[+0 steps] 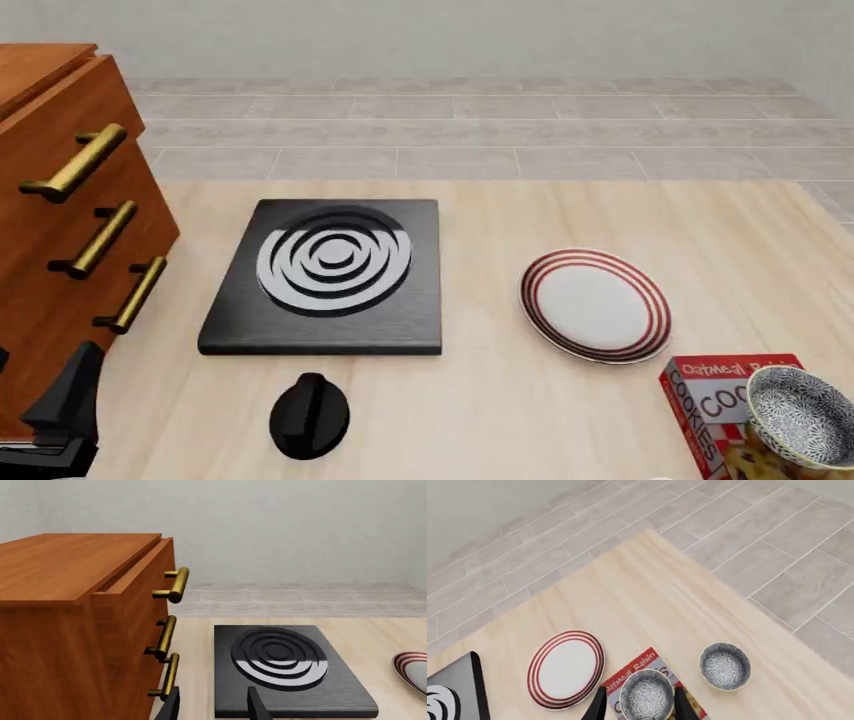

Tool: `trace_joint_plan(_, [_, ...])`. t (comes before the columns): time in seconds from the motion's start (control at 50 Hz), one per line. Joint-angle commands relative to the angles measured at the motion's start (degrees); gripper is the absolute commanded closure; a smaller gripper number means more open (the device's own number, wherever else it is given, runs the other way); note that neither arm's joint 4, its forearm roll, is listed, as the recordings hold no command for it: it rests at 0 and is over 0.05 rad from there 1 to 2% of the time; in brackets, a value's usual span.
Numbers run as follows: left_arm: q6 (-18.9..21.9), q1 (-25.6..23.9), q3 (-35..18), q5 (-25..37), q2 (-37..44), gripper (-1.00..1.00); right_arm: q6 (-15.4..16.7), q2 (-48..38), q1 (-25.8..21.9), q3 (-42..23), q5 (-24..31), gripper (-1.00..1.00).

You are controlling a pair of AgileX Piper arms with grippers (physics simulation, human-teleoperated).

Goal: Pick the akita bowl on the cookies box and place it on the plate.

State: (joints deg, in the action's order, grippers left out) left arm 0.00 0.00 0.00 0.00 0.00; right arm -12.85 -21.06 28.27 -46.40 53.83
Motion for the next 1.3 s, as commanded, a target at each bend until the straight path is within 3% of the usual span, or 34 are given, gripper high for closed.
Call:
trace_joint_plan(0.02, [0.0,0.0,0.0,0.0,0.0,-1.00,-0.2,0.8,3.7,2.8,-0.9,-1.00])
trace_joint_plan(0.16, [0.0,0.0,0.0,0.0,0.0,-1.00,-1.3,1.4,5.1,6.4,-2.4,-1.00])
trace_joint_plan(0.46, [0.0,0.0,0.0,0.0,0.0,-1.00,0.1,1.2,9.4,9.5,-4.6,-1.00])
trace_joint_plan(0.76, [0.0,0.0,0.0,0.0,0.0,-1.00,-0.8,-0.9,12.1,13.4,-8.5,-1.00])
trace_joint_plan(1.3, [0.0,0.0,0.0,0.0,0.0,-1.00,-2.4,-3.3,11.6,21.5,-12.7,-1.00])
